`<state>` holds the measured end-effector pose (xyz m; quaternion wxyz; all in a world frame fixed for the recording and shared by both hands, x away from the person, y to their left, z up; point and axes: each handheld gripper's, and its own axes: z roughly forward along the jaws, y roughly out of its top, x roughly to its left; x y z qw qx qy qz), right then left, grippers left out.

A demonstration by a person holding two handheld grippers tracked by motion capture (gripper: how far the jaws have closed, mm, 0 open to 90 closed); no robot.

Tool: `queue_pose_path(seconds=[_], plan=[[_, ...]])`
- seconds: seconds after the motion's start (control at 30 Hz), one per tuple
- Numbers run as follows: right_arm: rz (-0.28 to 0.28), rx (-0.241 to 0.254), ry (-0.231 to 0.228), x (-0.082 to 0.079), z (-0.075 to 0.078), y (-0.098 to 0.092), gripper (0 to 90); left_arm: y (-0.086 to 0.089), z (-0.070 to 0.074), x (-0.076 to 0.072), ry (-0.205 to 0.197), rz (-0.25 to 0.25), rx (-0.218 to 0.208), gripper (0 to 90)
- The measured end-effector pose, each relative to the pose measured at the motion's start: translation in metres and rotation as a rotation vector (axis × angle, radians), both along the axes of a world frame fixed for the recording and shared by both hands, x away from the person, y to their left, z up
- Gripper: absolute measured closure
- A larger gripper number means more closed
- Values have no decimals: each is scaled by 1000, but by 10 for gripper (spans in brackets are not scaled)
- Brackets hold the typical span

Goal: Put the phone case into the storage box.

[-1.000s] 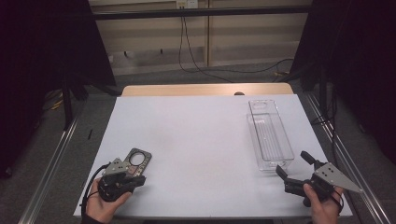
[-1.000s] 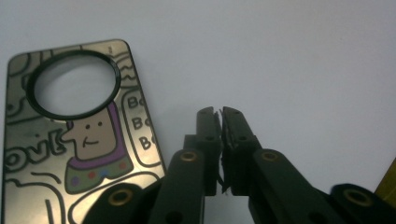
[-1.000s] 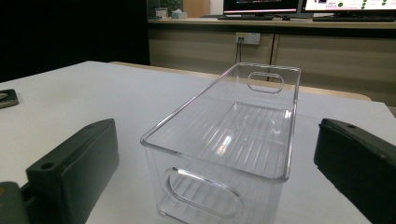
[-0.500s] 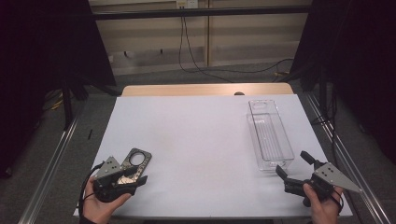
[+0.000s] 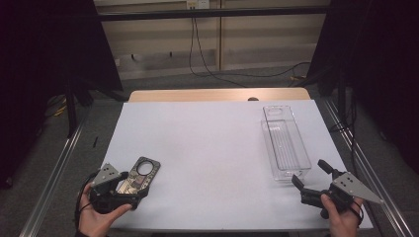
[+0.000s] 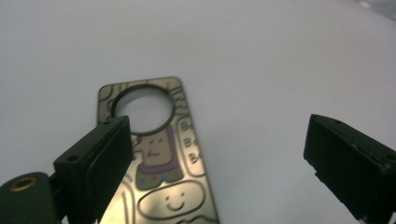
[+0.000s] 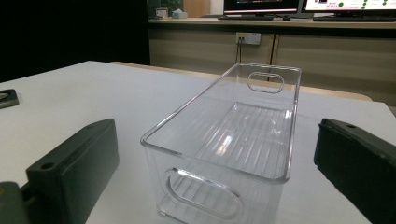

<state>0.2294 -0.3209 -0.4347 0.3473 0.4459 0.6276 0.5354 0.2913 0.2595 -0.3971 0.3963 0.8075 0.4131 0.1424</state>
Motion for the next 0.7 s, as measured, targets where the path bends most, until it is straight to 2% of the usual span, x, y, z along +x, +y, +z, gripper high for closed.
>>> queue_pose_path(seconds=[0.07,0.17,0.23,0.33,0.43,0.53,0.63,0.7], plan=[[-1,0,0,0,0,0,0,4,-1,2,23,13,-6,57],[1,0,2,0,0,0,0,5,-4,6,51,-18,26,40],[2,-3,0,1,0,1,0,4,-8,9,69,-5,42,70],[4,-2,0,0,0,1,0,4,-13,14,95,5,71,65],[4,-2,0,1,0,0,0,6,-14,20,103,22,102,69],[5,-3,0,1,0,1,0,6,-16,28,127,10,141,80],[5,-2,1,1,0,1,0,4,-19,35,160,23,153,80],[6,-3,0,1,0,1,0,3,-20,40,161,16,175,80]])
